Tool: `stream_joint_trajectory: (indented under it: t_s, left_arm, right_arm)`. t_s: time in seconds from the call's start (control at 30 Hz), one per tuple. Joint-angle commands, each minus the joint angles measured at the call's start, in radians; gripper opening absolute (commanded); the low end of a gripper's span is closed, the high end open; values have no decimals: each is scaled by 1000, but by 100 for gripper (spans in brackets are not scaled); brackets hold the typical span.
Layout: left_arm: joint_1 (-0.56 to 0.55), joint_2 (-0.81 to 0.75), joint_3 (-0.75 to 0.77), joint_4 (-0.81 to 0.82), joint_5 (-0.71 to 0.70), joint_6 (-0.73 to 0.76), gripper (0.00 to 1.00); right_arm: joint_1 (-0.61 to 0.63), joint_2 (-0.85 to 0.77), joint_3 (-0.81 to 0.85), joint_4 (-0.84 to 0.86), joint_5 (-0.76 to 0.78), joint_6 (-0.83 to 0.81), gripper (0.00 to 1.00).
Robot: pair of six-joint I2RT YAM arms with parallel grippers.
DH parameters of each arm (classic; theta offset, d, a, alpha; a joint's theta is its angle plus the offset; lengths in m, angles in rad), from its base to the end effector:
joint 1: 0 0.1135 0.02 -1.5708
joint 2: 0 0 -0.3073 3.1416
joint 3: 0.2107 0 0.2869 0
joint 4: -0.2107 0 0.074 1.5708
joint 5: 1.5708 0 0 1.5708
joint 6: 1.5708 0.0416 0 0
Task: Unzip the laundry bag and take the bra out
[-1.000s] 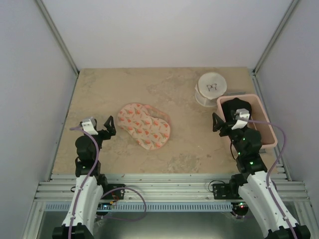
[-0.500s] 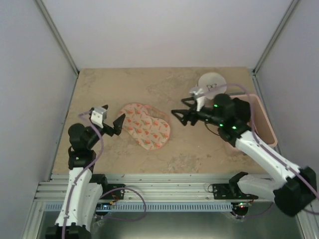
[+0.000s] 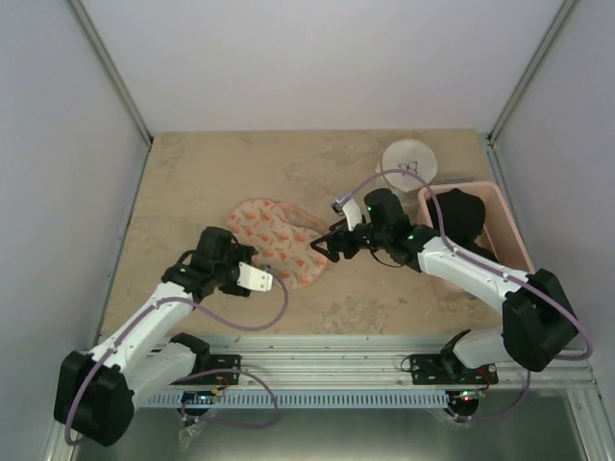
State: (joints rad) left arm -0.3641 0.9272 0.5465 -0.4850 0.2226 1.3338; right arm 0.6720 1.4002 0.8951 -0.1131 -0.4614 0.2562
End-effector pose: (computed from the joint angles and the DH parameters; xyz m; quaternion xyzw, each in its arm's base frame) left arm 0.1767 -0.0772 0.2235 0.7254 0.5875 0.0677 0.3522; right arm 0.2491 0.2218 0.2686 -0.2811 0.8249 0.3815 0.3082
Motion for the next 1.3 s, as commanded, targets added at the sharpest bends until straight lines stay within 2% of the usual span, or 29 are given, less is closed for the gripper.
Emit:
stream_joint_trajectory:
  t_s: [0.0,0.07,0.2,0.37,0.43,0.53,0.57,0.63,0.67,0.83,0.87,1.0,1.1,1.2,1.27]
  left_arm:
    - [-91,78,-69,113,-103,215,76]
    - [-124,127,-86,198,-102,175,72]
    - [-134,197,-139,337,-105,189,69]
    - [-134,250,-161,404,-80,228,58]
    - [-134,269,-168,450,-74,227,46]
    - [-134,291,-169,482,-62,212,36]
    - [-134,296,-163,475,-54,199,29]
    - [-134,294,-137,421,-31,181,7]
    - [-134,283,-124,392,-17,160,0]
    - [-135,222,-29,265,22,-97,0]
    - [-136,208,-8,234,27,-170,0]
    - [-139,161,22,167,16,-310,0]
    - [-140,140,17,180,3,-384,0]
    - [-145,129,11,185,18,-427,0]
    - [-155,130,18,178,30,-468,0]
  right_arm:
    - [10,-4,-26,4,28,6,88]
    - [9,-12,-34,2,35,-1,88]
    - [9,-32,-39,-10,47,-10,89]
    - [10,-57,-50,-14,68,-26,90]
    - [9,-64,-50,-16,71,-28,91]
    - [9,-75,-51,-20,69,-30,91]
    - [9,-79,-53,-22,70,-33,91]
    - [9,-93,-54,-31,72,-45,91]
    - [9,-104,-54,-38,72,-54,91]
    - [9,-191,-79,-70,87,-133,90]
    - [9,-213,-85,-75,84,-147,88]
    - [31,-277,-141,-45,49,-142,81]
    - [135,-325,-255,93,104,-74,76]
    - [285,-352,-392,311,269,-10,70]
    - [366,-331,-445,424,345,30,63]
